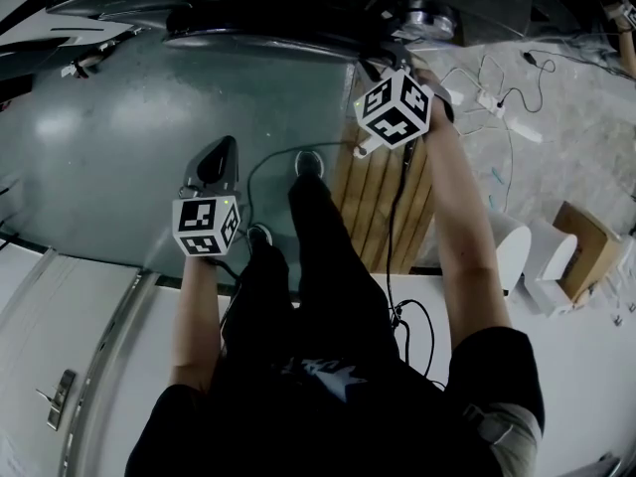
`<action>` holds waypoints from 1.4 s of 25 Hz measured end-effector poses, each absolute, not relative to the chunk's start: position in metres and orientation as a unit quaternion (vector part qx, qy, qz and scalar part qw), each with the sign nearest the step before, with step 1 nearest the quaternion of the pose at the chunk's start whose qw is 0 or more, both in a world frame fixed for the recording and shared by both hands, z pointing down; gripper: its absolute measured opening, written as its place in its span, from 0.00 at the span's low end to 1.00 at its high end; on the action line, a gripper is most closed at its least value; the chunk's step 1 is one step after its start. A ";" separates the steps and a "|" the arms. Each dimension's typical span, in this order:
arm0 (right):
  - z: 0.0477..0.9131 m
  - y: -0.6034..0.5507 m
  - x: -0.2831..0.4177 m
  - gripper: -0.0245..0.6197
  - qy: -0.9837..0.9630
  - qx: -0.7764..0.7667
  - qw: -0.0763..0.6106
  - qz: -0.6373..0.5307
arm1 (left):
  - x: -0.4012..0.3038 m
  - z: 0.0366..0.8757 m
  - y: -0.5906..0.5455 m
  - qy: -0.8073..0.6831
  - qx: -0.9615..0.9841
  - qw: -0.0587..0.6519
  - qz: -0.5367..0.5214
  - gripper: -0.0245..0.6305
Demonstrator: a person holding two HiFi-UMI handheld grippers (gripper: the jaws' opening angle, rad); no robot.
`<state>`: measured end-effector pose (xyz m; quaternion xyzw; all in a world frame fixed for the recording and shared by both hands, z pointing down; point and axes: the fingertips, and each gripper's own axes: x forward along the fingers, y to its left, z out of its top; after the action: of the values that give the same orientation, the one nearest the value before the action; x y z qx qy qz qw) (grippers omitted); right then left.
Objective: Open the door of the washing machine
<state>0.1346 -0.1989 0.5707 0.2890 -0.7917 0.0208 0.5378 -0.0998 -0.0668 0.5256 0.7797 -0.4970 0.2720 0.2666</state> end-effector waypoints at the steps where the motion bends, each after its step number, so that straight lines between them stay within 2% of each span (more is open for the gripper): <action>1: 0.571 -0.199 0.134 0.23 -0.792 0.289 0.538 0.021 | -0.101 0.526 -0.066 -0.495 0.780 0.267 0.274 0.05; 32: 0.569 -0.192 0.135 0.23 -0.780 0.295 0.552 0.030 | -0.097 0.527 -0.070 -0.482 0.788 0.267 0.273 0.05; 35: 0.567 -0.128 0.114 0.20 -0.825 0.259 0.497 0.076 | -0.100 0.526 -0.071 -0.486 0.788 0.264 0.270 0.05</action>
<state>0.1142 -0.1279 0.5669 0.2587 -0.8247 0.0758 0.4973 -0.0999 -0.0712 0.5258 0.7880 -0.4864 0.2700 0.2637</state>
